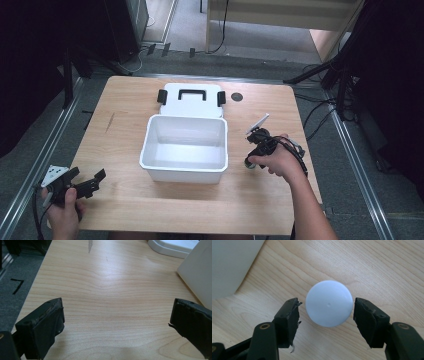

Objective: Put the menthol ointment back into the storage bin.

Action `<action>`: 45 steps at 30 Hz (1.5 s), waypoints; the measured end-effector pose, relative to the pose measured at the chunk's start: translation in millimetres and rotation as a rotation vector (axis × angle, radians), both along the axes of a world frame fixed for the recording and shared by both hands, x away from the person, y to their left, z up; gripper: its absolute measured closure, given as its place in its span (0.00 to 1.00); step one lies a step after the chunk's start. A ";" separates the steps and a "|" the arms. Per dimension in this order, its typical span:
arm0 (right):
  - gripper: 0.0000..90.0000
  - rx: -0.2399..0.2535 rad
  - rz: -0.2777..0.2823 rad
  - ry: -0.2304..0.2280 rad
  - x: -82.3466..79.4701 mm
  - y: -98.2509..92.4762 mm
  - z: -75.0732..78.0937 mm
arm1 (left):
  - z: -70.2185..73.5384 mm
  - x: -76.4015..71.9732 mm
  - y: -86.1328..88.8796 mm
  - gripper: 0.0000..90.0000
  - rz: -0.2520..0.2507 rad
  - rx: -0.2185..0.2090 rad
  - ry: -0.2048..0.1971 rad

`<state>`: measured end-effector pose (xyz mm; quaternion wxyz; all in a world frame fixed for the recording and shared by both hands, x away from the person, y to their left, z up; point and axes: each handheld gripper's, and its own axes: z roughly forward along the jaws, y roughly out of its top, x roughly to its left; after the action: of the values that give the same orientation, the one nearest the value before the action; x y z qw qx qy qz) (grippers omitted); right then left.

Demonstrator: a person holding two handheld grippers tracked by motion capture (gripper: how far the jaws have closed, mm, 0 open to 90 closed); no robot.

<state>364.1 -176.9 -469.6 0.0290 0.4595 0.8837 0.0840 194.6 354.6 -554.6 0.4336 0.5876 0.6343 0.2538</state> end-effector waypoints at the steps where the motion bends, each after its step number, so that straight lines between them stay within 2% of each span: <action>1: 0.43 0.004 0.002 -0.005 1.4 0.5 -1.0 | 0.0 0.1 0.1 0.00 0.000 0.000 0.000; 6: 0.56 0.000 -0.008 -0.006 4.4 4.8 -2.2 | 0.0 0.2 0.3 0.00 -0.002 -0.002 0.002; 10: 0.57 0.011 0.010 0.012 4.4 6.9 -0.2 | 0.0 0.5 0.2 0.00 -0.003 0.001 0.003; 19: 0.57 0.029 0.028 -0.007 0.1 9.3 18.9 | 0.0 0.5 0.3 0.00 -0.002 0.000 0.005; 25: 0.57 0.030 0.058 -0.019 -4.6 14.1 41.4 | 0.0 0.8 0.3 0.00 -0.003 -0.001 0.007; 27: 0.57 0.031 0.056 -0.019 -5.3 15.1 45.0 | 0.0 0.9 0.2 0.00 -0.003 0.000 0.008; 28: 0.57 0.035 0.058 -0.021 -6.1 16.6 53.0 | 0.0 0.9 0.2 0.00 -0.003 0.001 0.009; 30: 0.57 0.038 0.060 -0.021 -6.4 16.9 55.5 | 0.0 1.0 0.3 0.00 -0.004 0.000 0.009; 31: 0.57 0.039 0.065 -0.033 -7.2 18.1 62.9 | 0.0 1.0 0.3 0.00 -0.004 0.001 0.010; 34: 0.57 0.039 0.072 -0.037 -7.4 18.7 69.6 | 0.0 1.1 0.4 0.00 -0.005 0.000 0.010; 35: 0.57 0.046 0.069 -0.043 -7.6 19.3 76.5 | 0.0 1.2 0.3 0.00 -0.004 -0.001 0.010; 37: 0.57 0.045 0.063 -0.041 -7.9 19.6 79.2 | 0.0 1.2 0.4 0.00 -0.005 -0.001 0.011; 38: 0.57 0.049 0.067 -0.047 -7.9 20.5 87.0 | -0.1 1.3 0.3 0.00 -0.004 0.000 0.010; 42: 0.57 0.051 0.075 -0.056 -7.7 22.0 97.4 | -0.1 1.5 0.3 0.00 -0.004 0.000 0.009; 43: 0.57 0.052 0.075 -0.064 -7.9 24.1 105.6 | -0.1 1.7 0.1 0.00 -0.001 0.000 0.009; 45: 0.57 0.052 0.078 -0.066 -8.0 26.3 111.3 | -0.2 1.8 -0.1 0.00 -0.001 -0.001 0.009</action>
<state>356.1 -150.6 -358.3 0.0427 0.4222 0.8971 0.1232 196.4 354.6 -554.7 0.4313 0.5888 0.6360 0.2506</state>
